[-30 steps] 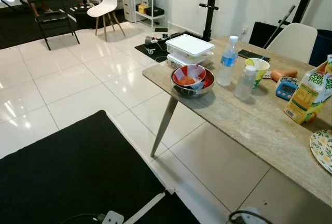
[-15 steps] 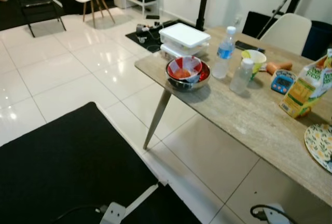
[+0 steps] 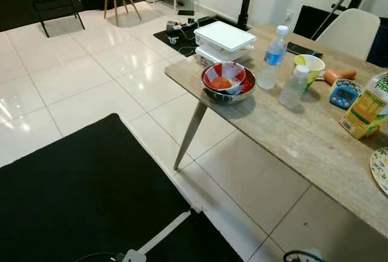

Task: Restocking fridge

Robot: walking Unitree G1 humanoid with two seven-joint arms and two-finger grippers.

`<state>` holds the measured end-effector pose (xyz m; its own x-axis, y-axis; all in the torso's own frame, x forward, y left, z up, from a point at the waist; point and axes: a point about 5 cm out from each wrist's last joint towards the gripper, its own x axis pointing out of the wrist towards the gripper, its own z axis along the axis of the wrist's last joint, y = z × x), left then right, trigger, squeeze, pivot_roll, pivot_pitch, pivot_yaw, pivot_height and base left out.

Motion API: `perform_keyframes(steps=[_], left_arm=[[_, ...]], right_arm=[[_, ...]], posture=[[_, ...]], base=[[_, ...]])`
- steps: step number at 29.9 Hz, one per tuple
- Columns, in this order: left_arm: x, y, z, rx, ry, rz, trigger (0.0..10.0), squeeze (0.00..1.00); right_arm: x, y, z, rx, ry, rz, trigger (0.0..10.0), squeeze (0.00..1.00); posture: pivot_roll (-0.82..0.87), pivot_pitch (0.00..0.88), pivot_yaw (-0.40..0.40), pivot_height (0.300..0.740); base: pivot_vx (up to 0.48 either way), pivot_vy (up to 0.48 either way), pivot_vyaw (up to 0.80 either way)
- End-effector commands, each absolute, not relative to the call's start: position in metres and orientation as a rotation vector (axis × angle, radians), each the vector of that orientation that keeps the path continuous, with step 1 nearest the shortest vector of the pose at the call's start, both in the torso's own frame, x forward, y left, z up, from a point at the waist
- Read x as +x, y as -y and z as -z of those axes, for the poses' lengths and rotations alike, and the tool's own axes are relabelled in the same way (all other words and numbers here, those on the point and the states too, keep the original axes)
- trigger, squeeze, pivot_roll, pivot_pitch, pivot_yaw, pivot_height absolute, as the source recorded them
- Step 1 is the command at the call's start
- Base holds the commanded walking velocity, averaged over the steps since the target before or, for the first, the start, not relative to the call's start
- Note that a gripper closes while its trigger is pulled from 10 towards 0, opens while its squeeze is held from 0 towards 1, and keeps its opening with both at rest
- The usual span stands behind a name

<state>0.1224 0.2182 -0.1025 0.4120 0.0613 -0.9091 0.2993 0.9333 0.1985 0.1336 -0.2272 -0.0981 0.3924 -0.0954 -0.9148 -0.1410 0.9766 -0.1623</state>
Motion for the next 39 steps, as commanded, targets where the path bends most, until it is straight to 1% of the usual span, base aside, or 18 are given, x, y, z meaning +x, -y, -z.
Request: perform_keyframes(steps=[1, 8, 11, 12, 15, 19, 23, 27, 29, 31, 39], left_arm=[[0.122, -0.213, 0.104, 0.349, -1.143, 0.167, 10.0, 0.00], [0.128, -0.212, 0.102, 0.364, -1.128, 0.183, 10.0, 0.00], [0.129, -0.213, 0.101, 0.366, -1.128, 0.181, 10.0, 0.00], [0.129, -0.215, 0.101, 0.366, -1.127, 0.179, 10.0, 0.00], [0.123, -0.215, 0.103, 0.379, -1.144, 0.200, 10.0, 0.00], [0.121, -0.215, 0.103, 0.367, -1.146, 0.200, 10.0, 0.00], [0.122, -0.211, 0.103, 0.343, -1.138, 0.206, 10.0, 0.00], [0.121, -0.208, 0.105, 0.347, -1.154, 0.243, 10.0, 0.00], [0.122, -0.208, 0.104, 0.324, -1.146, 0.220, 10.0, 0.00], [0.125, -0.210, 0.103, 0.306, -1.134, 0.188, 10.0, 0.00], [0.122, -0.211, 0.104, 0.331, -1.147, 0.202, 10.0, 0.00]], right_arm=[[0.138, 0.218, 0.098, -0.235, -1.155, -0.060, 10.0, 0.00], [0.146, 0.201, 0.099, -0.281, -1.138, -0.151, 10.0, 0.00], [0.147, 0.199, 0.098, -0.282, -1.134, -0.157, 10.0, 0.00], [0.149, 0.196, 0.098, -0.279, -1.126, -0.159, 10.0, 0.00], [0.148, 0.192, 0.099, -0.264, -1.124, -0.153, 10.0, 0.00], [0.143, 0.192, 0.101, -0.266, -1.138, -0.155, 10.0, 0.00], [0.137, 0.198, 0.102, -0.272, -1.157, -0.144, 10.0, 0.00], [0.135, 0.201, 0.102, -0.268, -1.159, -0.128, 10.0, 0.00], [0.135, 0.202, 0.102, -0.268, -1.161, -0.127, 10.0, 0.00], [0.134, 0.201, 0.103, -0.267, -1.162, -0.127, 10.0, 0.00], [0.135, 0.198, 0.103, -0.260, -1.157, -0.131, 10.0, 0.00]], posture=[[-0.04, 0.089, -0.032, 0.740], [0.00, 0.079, -0.030, 0.740], [0.00, 0.077, -0.025, 0.740], [0.00, 0.079, -0.013, 0.740], [0.01, 0.074, -0.009, 0.740], [0.01, 0.074, -0.009, 0.740], [0.00, 0.076, -0.009, 0.740], [0.00, 0.076, -0.007, 0.740], [0.00, 0.078, -0.009, 0.740], [0.00, 0.078, -0.009, 0.740], [0.01, 0.079, -0.007, 0.740]], base=[[0.000, 0.000, 0.00], [0.000, 0.000, 0.00], [0.000, 0.000, 0.00], [0.000, 0.000, 0.00], [0.000, 0.000, 0.00], [0.000, 0.000, 0.00], [0.000, 0.000, 0.00], [0.000, -0.352, 0.00], [0.000, -0.411, 0.00], [0.000, 0.000, 0.00], [0.000, 0.000, 0.00]])
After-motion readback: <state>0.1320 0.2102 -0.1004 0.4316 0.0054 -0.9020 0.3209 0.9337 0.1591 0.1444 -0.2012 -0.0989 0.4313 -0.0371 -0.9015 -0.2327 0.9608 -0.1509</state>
